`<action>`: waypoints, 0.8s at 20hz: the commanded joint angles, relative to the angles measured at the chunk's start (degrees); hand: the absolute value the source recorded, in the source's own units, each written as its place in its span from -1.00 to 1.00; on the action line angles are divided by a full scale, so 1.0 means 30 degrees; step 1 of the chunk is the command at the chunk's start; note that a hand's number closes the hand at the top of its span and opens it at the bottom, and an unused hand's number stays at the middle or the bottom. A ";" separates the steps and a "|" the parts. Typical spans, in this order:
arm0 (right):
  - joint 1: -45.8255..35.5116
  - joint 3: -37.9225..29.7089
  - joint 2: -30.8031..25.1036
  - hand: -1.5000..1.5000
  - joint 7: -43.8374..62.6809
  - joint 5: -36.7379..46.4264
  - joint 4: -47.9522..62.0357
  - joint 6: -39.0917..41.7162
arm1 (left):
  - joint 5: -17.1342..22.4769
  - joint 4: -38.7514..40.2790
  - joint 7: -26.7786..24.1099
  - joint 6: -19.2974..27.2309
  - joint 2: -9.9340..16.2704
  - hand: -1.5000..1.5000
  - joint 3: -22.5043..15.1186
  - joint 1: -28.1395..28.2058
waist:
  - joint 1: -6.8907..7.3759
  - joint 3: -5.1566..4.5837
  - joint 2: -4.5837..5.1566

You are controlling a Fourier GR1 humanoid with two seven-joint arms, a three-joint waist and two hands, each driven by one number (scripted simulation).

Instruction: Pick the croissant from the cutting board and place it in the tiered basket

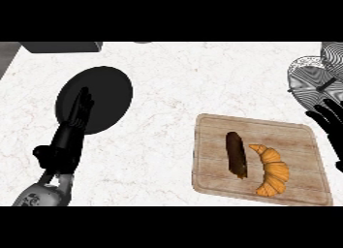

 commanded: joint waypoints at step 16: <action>0.0335 -0.6167 -0.9733 -1.00 -0.0942 1.3451 -0.7699 0.5202 | -0.1081 0.0428 0.1232 0.1029 -0.0667 0.00 -0.0171 -0.0893 | -0.0590 -0.0145 -0.0384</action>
